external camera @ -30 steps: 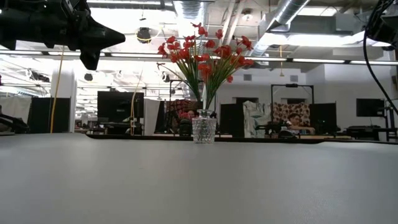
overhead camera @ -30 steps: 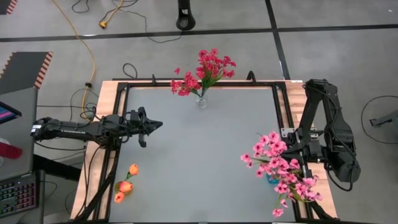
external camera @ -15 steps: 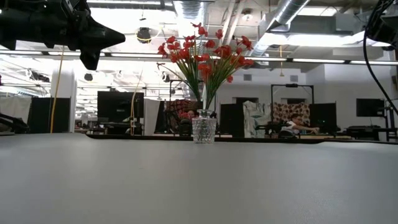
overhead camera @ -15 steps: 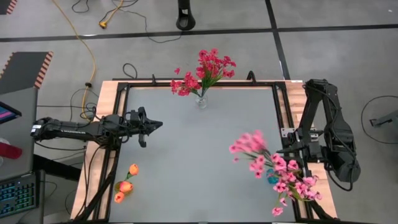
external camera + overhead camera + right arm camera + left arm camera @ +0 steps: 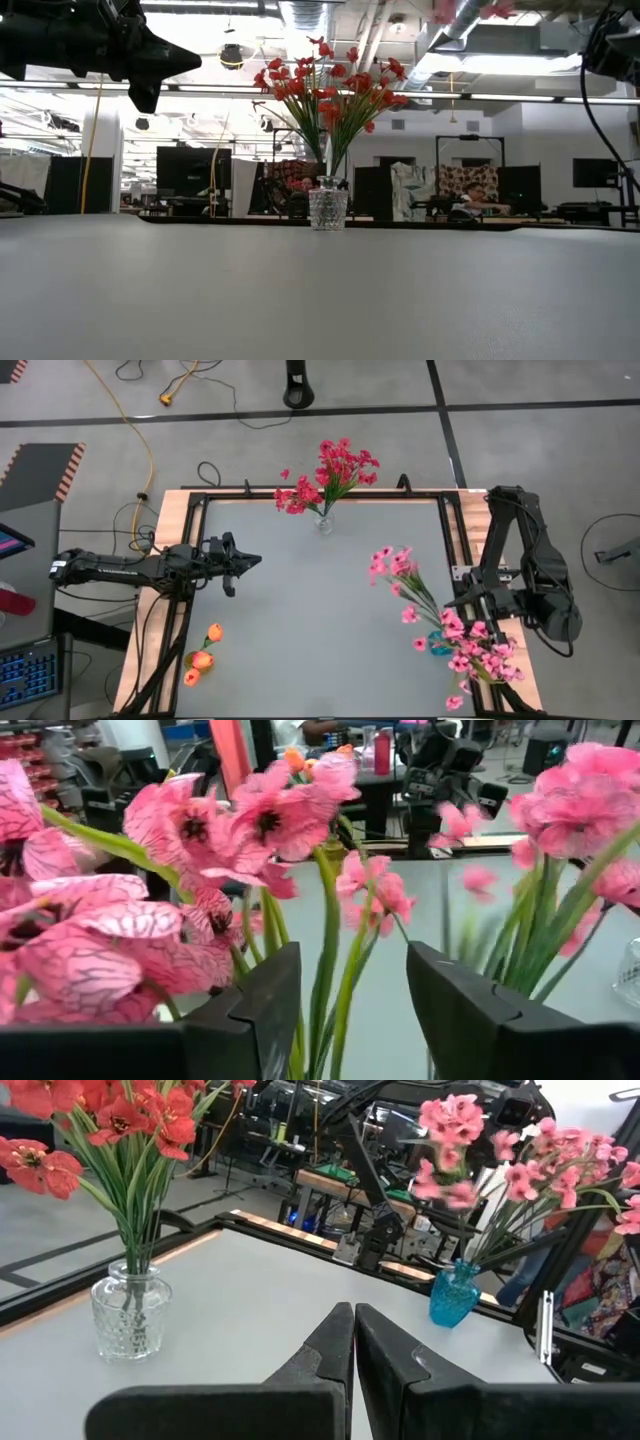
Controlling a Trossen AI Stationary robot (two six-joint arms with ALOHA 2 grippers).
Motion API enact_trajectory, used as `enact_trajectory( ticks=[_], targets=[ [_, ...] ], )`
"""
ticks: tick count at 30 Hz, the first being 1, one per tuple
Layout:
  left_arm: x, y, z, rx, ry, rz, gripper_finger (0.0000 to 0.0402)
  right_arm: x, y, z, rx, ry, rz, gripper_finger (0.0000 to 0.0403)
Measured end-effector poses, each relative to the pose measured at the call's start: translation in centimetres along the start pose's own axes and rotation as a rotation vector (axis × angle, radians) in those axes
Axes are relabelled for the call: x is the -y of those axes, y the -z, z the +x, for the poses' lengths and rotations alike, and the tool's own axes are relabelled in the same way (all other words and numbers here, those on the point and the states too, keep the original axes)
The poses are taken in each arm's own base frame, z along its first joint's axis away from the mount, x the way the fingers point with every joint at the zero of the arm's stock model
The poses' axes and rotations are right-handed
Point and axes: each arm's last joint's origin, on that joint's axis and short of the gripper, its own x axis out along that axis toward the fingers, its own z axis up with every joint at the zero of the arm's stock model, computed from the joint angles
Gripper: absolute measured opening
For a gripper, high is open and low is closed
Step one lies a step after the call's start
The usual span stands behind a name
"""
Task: Sort flowers into vase by color
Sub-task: Put the pink flowers into the blue vase
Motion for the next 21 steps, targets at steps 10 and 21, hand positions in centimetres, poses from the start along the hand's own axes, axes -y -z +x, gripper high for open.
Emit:
enact_trajectory(
  ticks=[10,21],
  targets=[
    [0.0,0.0,0.0,0.001,0.0,-0.005,0.0,0.6,-0.3,-0.2,0.008,-0.001,0.01,0.0211],
    [0.0,-0.1,0.0,0.008,0.001,-0.031,0.0,2.1,-1.1,-0.5,0.064,0.056,-0.04,0.0207]
  ],
)
